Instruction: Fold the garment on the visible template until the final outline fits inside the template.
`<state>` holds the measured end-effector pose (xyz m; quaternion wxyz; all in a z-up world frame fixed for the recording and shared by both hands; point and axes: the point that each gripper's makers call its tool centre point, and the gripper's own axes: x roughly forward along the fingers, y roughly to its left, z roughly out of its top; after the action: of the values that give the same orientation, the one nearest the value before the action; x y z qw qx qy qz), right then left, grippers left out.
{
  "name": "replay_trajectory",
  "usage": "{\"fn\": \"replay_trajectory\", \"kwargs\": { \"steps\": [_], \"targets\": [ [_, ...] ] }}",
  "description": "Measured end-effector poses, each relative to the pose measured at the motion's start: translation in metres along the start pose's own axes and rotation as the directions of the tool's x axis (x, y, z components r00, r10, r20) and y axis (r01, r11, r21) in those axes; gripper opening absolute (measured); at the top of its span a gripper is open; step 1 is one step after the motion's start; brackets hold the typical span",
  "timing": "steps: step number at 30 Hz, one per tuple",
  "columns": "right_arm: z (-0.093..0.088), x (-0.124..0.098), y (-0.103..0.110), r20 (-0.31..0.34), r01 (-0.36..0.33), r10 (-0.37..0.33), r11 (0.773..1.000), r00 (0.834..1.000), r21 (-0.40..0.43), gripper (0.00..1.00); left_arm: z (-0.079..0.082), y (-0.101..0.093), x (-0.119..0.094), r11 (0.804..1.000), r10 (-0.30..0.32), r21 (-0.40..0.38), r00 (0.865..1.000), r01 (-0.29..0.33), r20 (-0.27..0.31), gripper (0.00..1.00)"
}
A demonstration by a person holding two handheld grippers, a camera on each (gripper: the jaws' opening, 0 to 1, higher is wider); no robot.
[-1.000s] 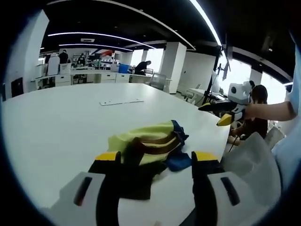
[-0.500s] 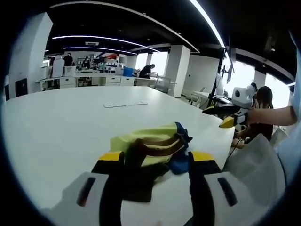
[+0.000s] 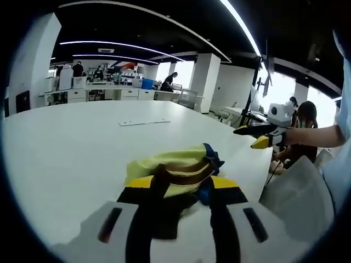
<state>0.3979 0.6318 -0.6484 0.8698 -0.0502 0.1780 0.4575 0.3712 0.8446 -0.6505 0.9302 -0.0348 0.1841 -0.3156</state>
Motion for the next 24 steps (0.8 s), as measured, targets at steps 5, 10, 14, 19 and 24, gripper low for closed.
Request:
{"fn": "replay_trajectory", "kwargs": {
  "steps": [5,10,14,19,24],
  "targets": [
    [-0.003,-0.003,-0.006,-0.017,0.008,-0.008,1.0,1.0,-0.003,0.62,0.002,-0.001,0.006,1.0,-0.008,-0.016,1.0,0.008,0.008,0.3],
    [-0.004,-0.003,-0.006,-0.03,-0.001,0.001,1.0,1.0,-0.007,0.56,0.001,-0.002,0.012,1.0,-0.02,-0.007,1.0,0.02,0.007,0.3],
    [-0.006,-0.001,-0.01,-0.047,0.003,-0.004,1.0,0.999,-0.022,0.56,0.0,0.0,0.013,1.0,-0.01,0.027,1.0,0.01,-0.003,0.31],
    [-0.009,-0.003,-0.011,-0.048,0.006,-0.006,1.0,0.999,-0.013,0.56,0.0,0.01,0.01,1.0,0.004,0.025,1.0,-0.004,-0.008,0.33],
    [-0.018,-0.003,-0.013,-0.079,0.0,-0.002,1.0,0.997,-0.025,0.53,-0.008,0.024,0.009,0.999,0.014,0.047,0.999,-0.012,-0.04,0.34]
  ]
}}
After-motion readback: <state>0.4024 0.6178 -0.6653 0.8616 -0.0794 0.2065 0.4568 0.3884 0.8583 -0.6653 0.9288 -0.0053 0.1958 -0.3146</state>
